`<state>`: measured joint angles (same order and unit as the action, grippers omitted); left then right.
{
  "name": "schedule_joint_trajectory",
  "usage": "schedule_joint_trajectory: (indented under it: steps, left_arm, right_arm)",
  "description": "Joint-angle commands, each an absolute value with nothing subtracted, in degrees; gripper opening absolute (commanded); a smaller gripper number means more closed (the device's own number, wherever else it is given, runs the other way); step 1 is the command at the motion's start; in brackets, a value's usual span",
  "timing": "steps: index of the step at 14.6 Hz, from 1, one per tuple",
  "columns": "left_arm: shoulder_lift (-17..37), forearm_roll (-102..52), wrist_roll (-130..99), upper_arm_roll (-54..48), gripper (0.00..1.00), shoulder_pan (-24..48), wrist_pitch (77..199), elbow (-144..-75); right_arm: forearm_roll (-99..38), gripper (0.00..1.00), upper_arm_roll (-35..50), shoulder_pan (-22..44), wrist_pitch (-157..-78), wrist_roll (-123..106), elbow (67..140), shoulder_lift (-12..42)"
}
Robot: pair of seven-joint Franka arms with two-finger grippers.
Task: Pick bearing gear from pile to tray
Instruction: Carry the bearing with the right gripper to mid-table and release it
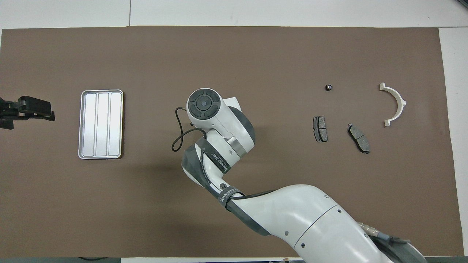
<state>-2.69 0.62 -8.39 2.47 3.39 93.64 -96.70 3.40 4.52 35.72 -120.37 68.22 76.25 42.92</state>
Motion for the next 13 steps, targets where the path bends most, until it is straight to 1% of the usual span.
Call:
schedule_joint_trajectory:
  steps: [1, 2, 3, 6, 8, 9, 13]
  left_arm:
    - [-4.5, -0.1, -8.2, 2.5, 1.0, 3.3, 93.7, -98.6]
    - [-4.4, -0.1, -8.2, 2.5, 1.0, 3.3, 93.8, -98.6]
    - [-4.5, -0.1, -8.3, 2.5, 1.0, 3.3, 93.6, -98.5]
    - [-4.5, -0.1, -8.2, 2.5, 1.0, 3.3, 93.7, -98.6]
    - [-4.4, -0.1, -8.2, 2.5, 1.0, 3.3, 93.6, -98.6]
    - [-4.4, -0.1, -8.6, 2.4, 1.0, 3.4, 93.9, -98.6]
    - [-4.5, -0.1, -16.2, 2.1, 1.0, 6.1, 94.4, -99.0]
  right_arm:
    - [4.4, 0.4, 4.4, 35.9, -121.7, 70.1, 74.9, 44.8]
    - [4.4, 0.92, 4.5, 35.9, -121.6, 70.2, 74.9, 44.8]
    - [4.4, 1.0, 4.4, 35.9, -121.2, 70.1, 74.8, 44.6]
    - [4.4, 1.0, 4.4, 35.2, -118.2, 69.7, 73.5, 43.4]
    - [4.4, 1.0, 4.6, 34.6, -113.8, 69.2, 69.9, 42.9]
    - [4.3, 1.0, 4.7, 33.9, -112.1, 67.9, 68.8, 42.1]
    - [3.5, 1.0, 4.7, 29.2, -107.3, 57.2, 68.6, 37.4]
